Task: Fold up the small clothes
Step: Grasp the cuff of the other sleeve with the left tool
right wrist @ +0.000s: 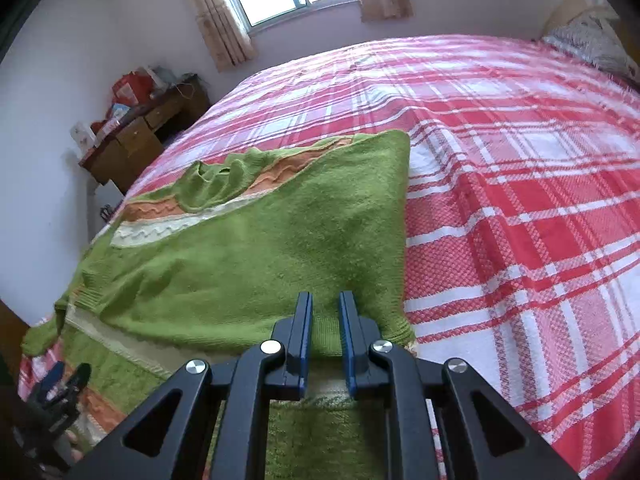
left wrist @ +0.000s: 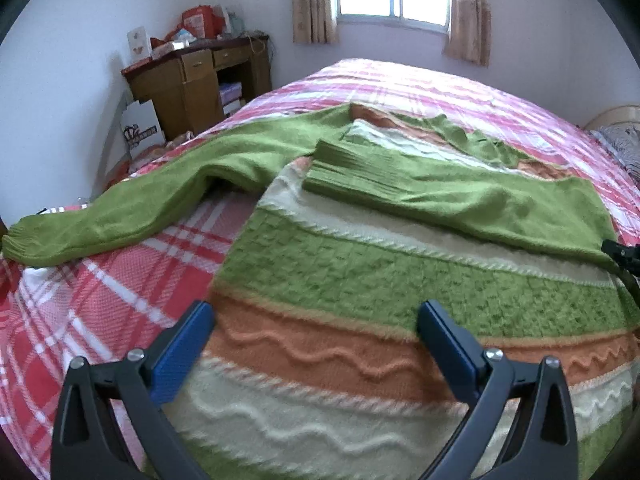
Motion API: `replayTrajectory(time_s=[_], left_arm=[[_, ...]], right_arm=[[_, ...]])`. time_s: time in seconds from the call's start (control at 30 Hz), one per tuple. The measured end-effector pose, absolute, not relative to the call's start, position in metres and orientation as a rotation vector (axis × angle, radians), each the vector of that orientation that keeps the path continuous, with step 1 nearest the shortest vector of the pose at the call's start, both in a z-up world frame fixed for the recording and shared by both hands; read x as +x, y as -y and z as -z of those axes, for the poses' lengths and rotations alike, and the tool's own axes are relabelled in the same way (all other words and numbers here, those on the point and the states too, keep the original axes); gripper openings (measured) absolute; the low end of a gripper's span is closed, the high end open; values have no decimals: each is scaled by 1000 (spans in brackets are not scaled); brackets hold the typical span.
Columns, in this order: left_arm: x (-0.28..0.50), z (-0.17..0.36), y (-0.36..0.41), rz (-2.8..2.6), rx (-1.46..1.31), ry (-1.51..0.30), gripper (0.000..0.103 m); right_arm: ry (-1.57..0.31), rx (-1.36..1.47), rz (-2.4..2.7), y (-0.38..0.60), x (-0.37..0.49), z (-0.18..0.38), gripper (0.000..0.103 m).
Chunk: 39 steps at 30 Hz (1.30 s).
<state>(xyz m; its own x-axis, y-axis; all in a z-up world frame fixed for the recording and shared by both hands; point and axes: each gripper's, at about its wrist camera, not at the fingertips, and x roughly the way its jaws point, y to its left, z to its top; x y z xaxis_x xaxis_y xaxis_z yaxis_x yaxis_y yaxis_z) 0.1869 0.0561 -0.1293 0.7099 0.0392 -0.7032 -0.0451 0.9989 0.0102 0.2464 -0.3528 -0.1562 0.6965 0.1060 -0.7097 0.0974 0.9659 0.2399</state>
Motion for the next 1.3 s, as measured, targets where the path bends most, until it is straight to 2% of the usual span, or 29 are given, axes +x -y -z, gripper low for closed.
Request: replayTrajectory(time_s=[0.13,0.3,0.57,0.67,0.73,0.8,0.83,0.9,0.93,0.97,1.1,1.3], left_arm=[[171,105,-103,-165,-132,-705,103],[180,78,-213,-388,-309,-663,103],[204,94,-335,-677,-506,-702,102],[212,109,-351,-721,-546,-731,87],[220,120,-357,-726,-538,-762,68],[225,126,-356,-743,-530,-771,60],[224,126,-353,-742,-519,-754,49],[224,127,-351,-719,-521,-743,39],[224,127,-350,-713,-527,-737,25],[225,127,-351,-700,-539,-735,18],[234,122,-345,-688,-493,-735,10],[247,67,-282,-574,-319,-597,9]], right_arm=[[-792,291,-23,360,241,156,16],[-786,311,-34,365,237,158,16],[-785,323,-40,365,237,158,16],[-785,320,-38,365,237,159,16],[-785,320,-38,365,237,159,16],[-785,321,-39,365,237,159,16],[-785,322,-39,365,237,159,16],[-784,323,-39,365,237,158,16],[-784,324,-40,366,237,159,16],[-784,324,-40,366,237,159,16],[-782,331,-44,367,237,159,16],[-779,339,-47,368,236,160,16]])
